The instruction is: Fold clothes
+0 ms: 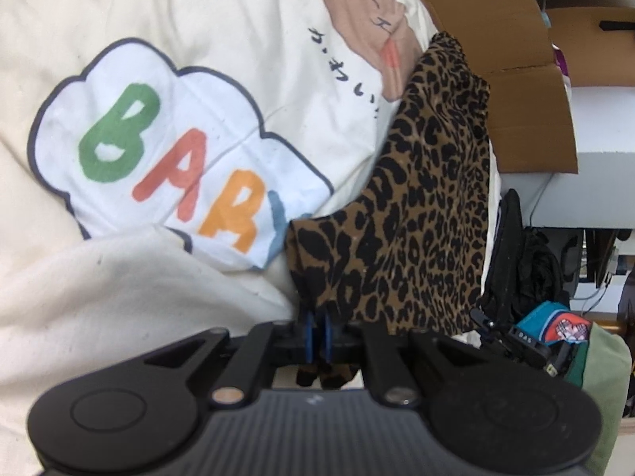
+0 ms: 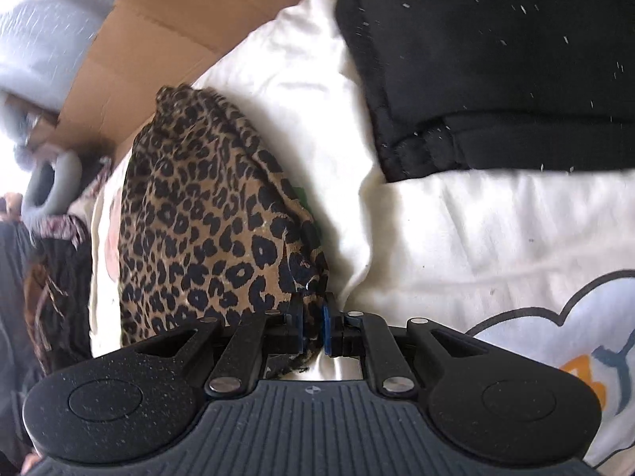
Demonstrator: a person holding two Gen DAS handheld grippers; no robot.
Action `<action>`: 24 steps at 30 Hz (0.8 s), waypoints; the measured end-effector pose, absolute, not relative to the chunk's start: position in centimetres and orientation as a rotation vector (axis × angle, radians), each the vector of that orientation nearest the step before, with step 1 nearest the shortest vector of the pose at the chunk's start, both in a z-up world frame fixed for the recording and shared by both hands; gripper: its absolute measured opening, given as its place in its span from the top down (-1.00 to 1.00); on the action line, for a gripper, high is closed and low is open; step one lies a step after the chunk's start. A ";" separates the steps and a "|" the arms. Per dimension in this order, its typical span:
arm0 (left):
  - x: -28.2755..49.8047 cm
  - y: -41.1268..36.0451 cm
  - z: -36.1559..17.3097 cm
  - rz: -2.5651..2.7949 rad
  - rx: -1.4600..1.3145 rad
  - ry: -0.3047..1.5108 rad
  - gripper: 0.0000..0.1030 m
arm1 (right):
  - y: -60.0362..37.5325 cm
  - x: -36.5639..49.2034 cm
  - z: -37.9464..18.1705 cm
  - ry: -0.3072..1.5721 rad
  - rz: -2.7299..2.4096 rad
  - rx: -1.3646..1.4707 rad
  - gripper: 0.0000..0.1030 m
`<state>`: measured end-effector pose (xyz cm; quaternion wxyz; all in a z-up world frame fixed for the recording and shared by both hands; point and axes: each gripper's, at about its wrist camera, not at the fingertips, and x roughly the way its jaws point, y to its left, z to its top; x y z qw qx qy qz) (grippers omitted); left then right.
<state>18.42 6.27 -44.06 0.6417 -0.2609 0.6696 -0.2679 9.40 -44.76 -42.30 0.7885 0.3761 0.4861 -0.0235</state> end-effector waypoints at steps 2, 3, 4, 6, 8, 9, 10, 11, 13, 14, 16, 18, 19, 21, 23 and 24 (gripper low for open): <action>18.4 6.4 -44.3 -0.602 -0.603 1.530 0.74 | -44.9 9.5 -42.4 1.045 -0.048 0.818 0.80; 18.3 6.5 -44.5 -0.598 -0.613 1.529 0.74 | -44.9 9.5 -42.4 1.043 -0.046 0.818 0.77; 18.2 6.6 -44.6 -0.597 -0.624 1.527 0.72 | -45.0 9.5 -42.5 1.042 -0.043 0.819 0.74; 18.1 6.6 -44.7 -0.603 -0.630 1.519 0.68 | -45.1 9.6 -42.4 1.040 -0.037 0.821 0.66; 18.0 6.6 -45.0 -0.610 -0.641 1.509 0.67 | -45.2 9.8 -42.4 1.036 -0.030 0.821 0.60; 18.0 6.6 -45.1 -0.612 -0.649 1.505 0.67 | -45.2 10.0 -42.4 1.036 -0.026 0.815 0.56; 18.0 6.7 -45.2 -0.616 -0.654 1.501 0.67 | -45.1 10.1 -42.4 1.036 -0.021 0.808 0.50; 18.0 6.7 -45.3 -0.622 -0.656 1.495 0.67 | -45.1 10.3 -42.4 1.035 -0.013 0.803 0.48; 17.9 6.7 -45.5 -0.633 -0.658 1.486 0.67 | -45.0 10.6 -42.4 1.036 0.002 0.793 0.46; 17.9 6.8 -45.6 -0.638 -0.660 1.482 0.67 | -45.0 10.8 -42.5 1.038 0.008 0.787 0.46; 17.9 6.8 -45.8 -0.645 -0.664 1.473 0.67 | -45.0 11.0 -42.6 1.041 0.014 0.777 0.46; 17.9 6.8 -45.9 -0.649 -0.669 1.468 0.67 | -45.0 11.3 -42.6 1.042 0.018 0.767 0.46; 17.9 6.8 -45.9 -0.650 -0.666 1.465 0.67 | -45.0 11.4 -42.6 1.043 0.021 0.763 0.46; 17.8 6.8 -45.7 -0.653 -0.653 1.459 0.67 | -44.9 11.6 -42.6 1.043 0.025 0.755 0.46; 17.8 6.8 -45.5 -0.653 -0.641 1.451 0.67 | -44.9 11.7 -42.6 1.044 0.029 0.749 0.46; 17.7 6.8 -45.5 -0.655 -0.643 1.452 0.67 | -44.8 11.7 -42.6 1.045 0.035 0.747 0.47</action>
